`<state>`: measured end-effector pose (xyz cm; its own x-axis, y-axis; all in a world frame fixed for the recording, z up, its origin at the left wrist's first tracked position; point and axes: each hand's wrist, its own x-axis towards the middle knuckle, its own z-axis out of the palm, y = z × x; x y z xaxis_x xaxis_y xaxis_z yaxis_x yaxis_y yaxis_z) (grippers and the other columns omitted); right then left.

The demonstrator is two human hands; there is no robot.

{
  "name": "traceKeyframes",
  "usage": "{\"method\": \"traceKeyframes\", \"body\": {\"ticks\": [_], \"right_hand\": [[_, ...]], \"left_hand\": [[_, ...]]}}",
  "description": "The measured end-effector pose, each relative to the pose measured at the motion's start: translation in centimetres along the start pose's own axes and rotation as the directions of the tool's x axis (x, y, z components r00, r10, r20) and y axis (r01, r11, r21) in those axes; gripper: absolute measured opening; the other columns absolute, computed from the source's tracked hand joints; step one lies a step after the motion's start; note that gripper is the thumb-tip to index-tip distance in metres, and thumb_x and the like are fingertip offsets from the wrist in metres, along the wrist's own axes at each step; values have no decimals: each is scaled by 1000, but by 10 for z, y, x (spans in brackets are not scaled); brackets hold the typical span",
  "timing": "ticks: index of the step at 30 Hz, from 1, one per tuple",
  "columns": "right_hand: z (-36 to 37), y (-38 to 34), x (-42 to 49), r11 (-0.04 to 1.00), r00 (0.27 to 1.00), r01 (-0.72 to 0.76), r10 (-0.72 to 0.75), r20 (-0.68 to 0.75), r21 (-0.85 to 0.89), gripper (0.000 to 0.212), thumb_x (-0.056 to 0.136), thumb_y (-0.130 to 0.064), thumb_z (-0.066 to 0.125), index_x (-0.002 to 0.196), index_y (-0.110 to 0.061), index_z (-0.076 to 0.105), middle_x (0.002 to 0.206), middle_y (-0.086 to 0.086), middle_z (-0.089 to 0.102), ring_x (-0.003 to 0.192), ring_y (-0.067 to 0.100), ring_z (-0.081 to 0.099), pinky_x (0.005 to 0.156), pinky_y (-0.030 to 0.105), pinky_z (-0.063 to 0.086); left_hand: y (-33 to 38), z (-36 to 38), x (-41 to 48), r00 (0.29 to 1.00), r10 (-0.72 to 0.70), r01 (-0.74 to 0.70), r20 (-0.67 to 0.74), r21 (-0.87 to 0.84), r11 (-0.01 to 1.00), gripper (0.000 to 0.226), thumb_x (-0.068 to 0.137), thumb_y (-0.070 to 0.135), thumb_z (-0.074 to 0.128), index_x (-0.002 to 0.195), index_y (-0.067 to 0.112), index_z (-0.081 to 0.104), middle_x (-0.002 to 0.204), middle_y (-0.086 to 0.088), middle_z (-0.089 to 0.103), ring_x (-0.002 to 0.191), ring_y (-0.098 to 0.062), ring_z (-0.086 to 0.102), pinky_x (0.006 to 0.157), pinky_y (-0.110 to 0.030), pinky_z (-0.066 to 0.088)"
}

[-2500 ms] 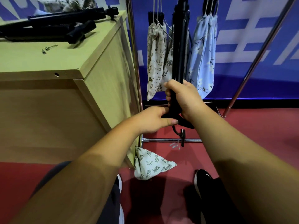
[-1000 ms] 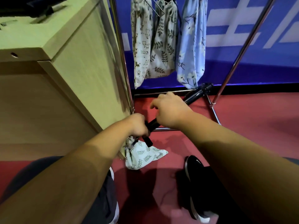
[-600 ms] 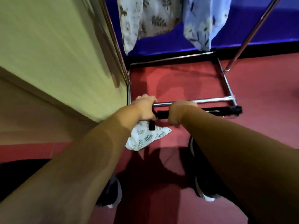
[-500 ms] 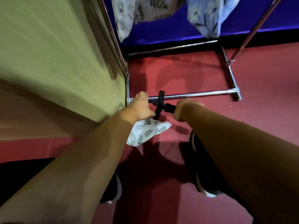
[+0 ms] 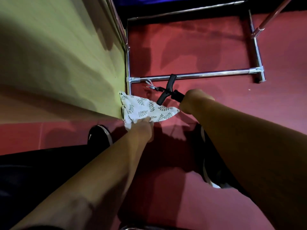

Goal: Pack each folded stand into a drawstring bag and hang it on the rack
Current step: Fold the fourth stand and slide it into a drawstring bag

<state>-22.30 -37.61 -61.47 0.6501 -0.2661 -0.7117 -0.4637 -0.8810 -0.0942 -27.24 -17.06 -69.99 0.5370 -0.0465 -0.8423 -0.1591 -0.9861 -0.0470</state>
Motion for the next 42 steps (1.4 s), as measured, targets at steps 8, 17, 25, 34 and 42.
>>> {"method": "traceKeyframes", "body": {"ticks": [8,17,25,34,42], "right_hand": [[-15,-12,-11,992,997,77,-74,-31,99,26,96,-21,59,118,-7,60,96,12,66,83,32,67,72,34,49],[-57,-28,-94,721,994,80,-113,3,689,16,80,-17,76,85,-5,67,69,12,64,45,22,59,46,24,49],[-123,-31,-217,442,922,95,-378,89,892,17,93,-27,70,81,-18,64,68,2,68,57,18,66,51,24,56],[-137,-42,-322,336,881,380,-414,-227,862,11,94,-12,76,86,-8,70,55,-1,68,39,13,57,41,18,45],[-130,-62,-307,35,931,278,-258,-259,960,17,82,-9,77,97,0,73,70,13,71,54,27,69,64,49,66]], "left_hand": [[-6,-61,-16,921,17,-150,-390,-313,938,39,93,3,61,128,18,69,127,-9,69,115,-32,68,100,-40,56],[-15,-155,-90,931,-141,-250,-336,-872,422,20,87,1,72,93,20,73,78,-8,69,58,-21,59,53,-21,45],[-26,-215,-223,958,-59,-281,-279,-960,-18,30,102,-11,44,79,2,61,58,-8,67,38,-12,64,41,-25,56],[-54,-221,-329,916,-43,-399,-400,-888,-230,39,108,-1,33,77,-4,58,51,-16,64,39,-23,66,58,-36,62],[-65,-205,-358,920,174,-334,-351,-935,-121,26,100,25,53,93,6,70,92,-13,68,82,-29,67,95,-40,56]]}}
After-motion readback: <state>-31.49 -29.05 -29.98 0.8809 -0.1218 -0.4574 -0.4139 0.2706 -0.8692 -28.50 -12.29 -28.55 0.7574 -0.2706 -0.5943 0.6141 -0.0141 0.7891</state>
